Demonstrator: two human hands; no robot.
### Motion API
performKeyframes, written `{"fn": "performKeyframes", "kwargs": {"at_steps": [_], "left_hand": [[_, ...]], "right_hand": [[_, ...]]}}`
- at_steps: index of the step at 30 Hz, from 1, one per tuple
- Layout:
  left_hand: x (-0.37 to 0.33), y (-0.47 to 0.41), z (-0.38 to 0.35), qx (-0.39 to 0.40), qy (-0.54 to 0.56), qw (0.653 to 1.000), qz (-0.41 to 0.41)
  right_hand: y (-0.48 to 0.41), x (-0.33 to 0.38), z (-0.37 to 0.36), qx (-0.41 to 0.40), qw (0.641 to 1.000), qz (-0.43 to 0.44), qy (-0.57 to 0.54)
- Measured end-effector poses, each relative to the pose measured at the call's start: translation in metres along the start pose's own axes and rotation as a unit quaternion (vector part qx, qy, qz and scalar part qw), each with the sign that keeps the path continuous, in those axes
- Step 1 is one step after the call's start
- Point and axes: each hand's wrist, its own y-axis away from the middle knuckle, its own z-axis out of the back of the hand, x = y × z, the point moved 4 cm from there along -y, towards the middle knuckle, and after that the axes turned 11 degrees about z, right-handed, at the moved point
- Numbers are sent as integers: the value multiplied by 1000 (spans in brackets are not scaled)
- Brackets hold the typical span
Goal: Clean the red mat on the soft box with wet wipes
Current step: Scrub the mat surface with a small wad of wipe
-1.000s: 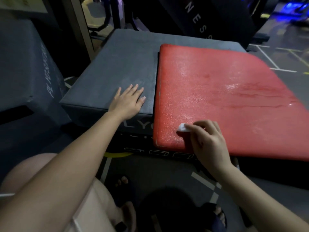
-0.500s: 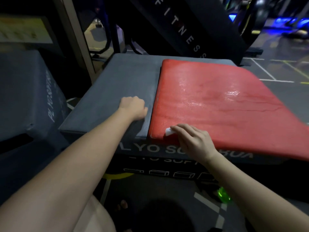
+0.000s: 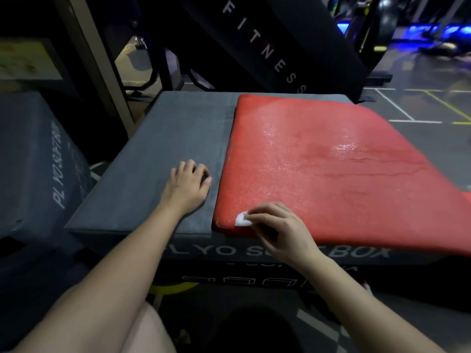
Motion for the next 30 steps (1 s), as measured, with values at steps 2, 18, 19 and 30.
{"fn": "performKeyframes", "kwargs": {"at_steps": [2,18,19,30], "left_hand": [[0,0,-3,8,8,1000,5],[9,-6,-16,-8,6,1000,7],[9,-7,-17,-13,8,1000,7],[10,-9,-18,-16,14,1000,3]], "right_hand": [[4,3,2,16,1000,13,11],[-88,-65,-16,53,994,-92,16],[-82,-57,-13,61,992,-107,-7],[-83,-59,-17,30,994,-85,-55]]}}
